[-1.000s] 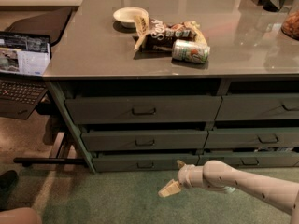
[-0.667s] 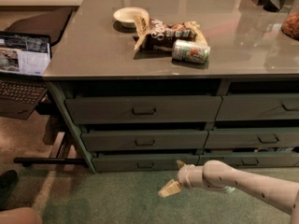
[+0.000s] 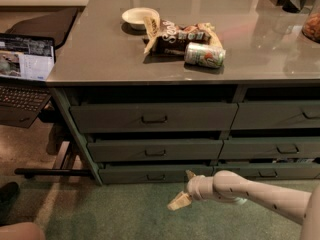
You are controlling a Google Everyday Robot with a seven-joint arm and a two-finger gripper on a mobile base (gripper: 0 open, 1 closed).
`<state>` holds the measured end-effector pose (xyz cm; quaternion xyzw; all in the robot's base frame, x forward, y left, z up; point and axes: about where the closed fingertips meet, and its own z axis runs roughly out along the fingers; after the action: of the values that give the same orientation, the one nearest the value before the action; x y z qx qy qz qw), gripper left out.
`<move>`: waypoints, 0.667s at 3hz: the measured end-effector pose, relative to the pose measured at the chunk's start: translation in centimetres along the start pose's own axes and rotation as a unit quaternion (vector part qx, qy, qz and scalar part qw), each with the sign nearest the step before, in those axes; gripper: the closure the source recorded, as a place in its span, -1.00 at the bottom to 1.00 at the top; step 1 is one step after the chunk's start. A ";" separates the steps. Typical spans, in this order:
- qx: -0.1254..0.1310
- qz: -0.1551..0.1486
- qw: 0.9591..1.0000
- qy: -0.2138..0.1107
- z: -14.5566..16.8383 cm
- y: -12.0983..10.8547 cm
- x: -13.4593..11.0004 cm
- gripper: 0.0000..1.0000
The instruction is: Open bottom drawer
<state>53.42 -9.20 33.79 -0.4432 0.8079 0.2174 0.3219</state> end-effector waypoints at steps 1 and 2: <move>-0.004 -0.005 1.000 0.010 2.0 -1.1 0.8 -1.00; -0.004 -0.003 1.000 0.014 4.2 -2.7 1.7 -1.00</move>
Offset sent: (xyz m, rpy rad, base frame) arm 0.0575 -0.0010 -0.0706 -0.0297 0.0158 -0.0051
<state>56.45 -8.89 29.49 -0.4495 0.8103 0.2133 0.3095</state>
